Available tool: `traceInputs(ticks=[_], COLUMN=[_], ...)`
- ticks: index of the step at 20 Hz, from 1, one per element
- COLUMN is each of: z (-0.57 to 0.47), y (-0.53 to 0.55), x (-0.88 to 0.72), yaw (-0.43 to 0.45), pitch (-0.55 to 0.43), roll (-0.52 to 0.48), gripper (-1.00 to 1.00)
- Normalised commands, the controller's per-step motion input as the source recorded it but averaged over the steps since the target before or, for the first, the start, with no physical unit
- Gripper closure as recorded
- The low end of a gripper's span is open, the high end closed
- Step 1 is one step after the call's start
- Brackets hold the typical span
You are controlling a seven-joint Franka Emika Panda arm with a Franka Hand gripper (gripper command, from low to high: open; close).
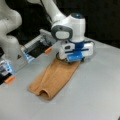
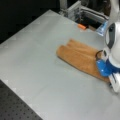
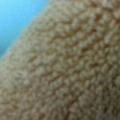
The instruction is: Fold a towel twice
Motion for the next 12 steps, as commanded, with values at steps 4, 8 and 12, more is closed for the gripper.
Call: traceInputs(ticks=[4, 8, 12], z=[-0.13, -0.13, -0.12], y=[-0.07, -0.04, 0.04], x=[0.14, 0.07, 0.04], yaw=[0.048, 0.093, 0.122], pitch=[-0.024, -0.016, 0.001], roll=[-0.235, -0.195, -0.171], gripper=[1.0, 1.0, 1.0])
